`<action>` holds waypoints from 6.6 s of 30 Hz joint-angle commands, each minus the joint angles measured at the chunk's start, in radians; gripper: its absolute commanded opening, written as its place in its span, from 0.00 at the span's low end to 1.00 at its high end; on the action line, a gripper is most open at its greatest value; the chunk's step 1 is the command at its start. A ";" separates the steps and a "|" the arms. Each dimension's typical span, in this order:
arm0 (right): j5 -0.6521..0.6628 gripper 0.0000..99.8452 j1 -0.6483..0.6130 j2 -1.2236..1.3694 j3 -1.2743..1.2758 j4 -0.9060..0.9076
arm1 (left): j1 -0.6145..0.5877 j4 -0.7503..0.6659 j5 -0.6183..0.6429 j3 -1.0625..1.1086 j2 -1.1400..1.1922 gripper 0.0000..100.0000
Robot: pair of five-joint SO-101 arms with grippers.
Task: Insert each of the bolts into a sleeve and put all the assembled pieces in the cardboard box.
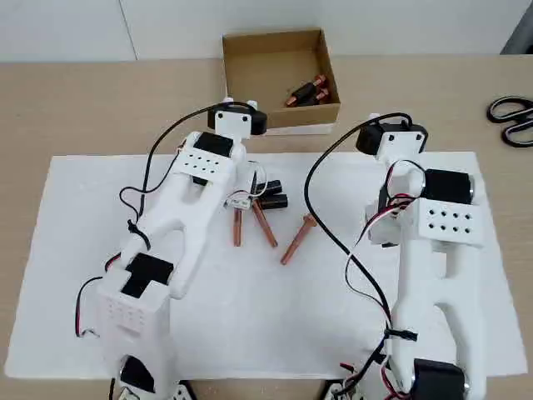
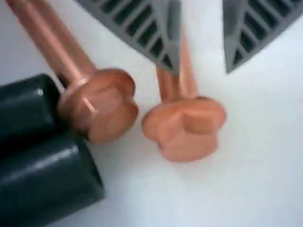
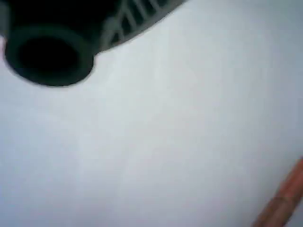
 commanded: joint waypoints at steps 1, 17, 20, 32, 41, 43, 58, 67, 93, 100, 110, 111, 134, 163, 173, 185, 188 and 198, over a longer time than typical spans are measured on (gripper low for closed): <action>0.000 0.00 0.008 -0.030 -0.006 -0.015 | 0.031 -0.025 0.017 0.004 0.011 0.07; 0.000 0.00 0.008 -0.030 -0.006 -0.015 | 0.064 -0.021 0.025 0.004 0.014 0.07; 0.000 0.00 0.008 -0.030 -0.005 -0.015 | 0.055 -0.034 0.025 -0.001 0.011 0.07; 0.000 0.00 0.005 -0.030 0.025 -0.015 | 0.021 -0.051 0.021 -0.035 0.012 0.07; 0.000 0.00 0.008 -0.030 0.025 -0.015 | 0.017 -0.018 0.055 -0.042 0.011 0.13; 0.000 0.00 0.008 -0.030 0.025 -0.015 | 0.018 -0.018 0.055 -0.042 0.015 0.13; 0.000 0.00 0.007 -0.030 0.026 -0.015 | 0.014 -0.037 0.057 -0.073 0.018 0.13; 0.000 0.00 0.008 -0.030 0.026 -0.015 | 0.014 -0.032 0.057 -0.085 0.018 0.13; 0.000 0.00 0.005 -0.030 0.026 -0.015 | 0.008 -0.037 0.058 -0.081 0.086 0.06; 0.000 0.00 0.008 -0.030 0.028 -0.015 | 0.011 -0.037 0.058 -0.091 0.126 0.03; 0.000 0.00 0.008 -0.030 0.028 -0.015 | 0.009 0.034 0.058 -0.185 0.126 0.01; 0.000 0.00 0.008 -0.030 0.028 -0.015 | 0.009 0.055 0.058 -0.206 0.126 0.01; -0.054 0.00 -0.015 -0.039 -0.072 -0.031 | -0.107 0.391 -0.012 -0.886 0.089 0.01; -0.199 0.00 -0.182 -1.052 0.331 -0.303 | -0.121 0.390 0.057 -0.478 -0.296 0.01; -0.173 0.00 -0.182 -1.474 0.715 -0.484 | -0.123 0.390 0.095 -0.478 -0.296 0.01; -0.170 0.00 -0.318 -1.457 0.907 -0.699 | -0.115 0.322 -0.032 -0.687 -0.373 0.01; -0.169 0.00 -0.371 -1.457 0.953 -0.739 | -0.115 0.319 -0.066 -0.723 -0.413 0.01; -0.172 0.00 -0.389 -1.455 0.962 -0.848 | -0.028 0.311 -0.028 -0.725 -0.512 0.01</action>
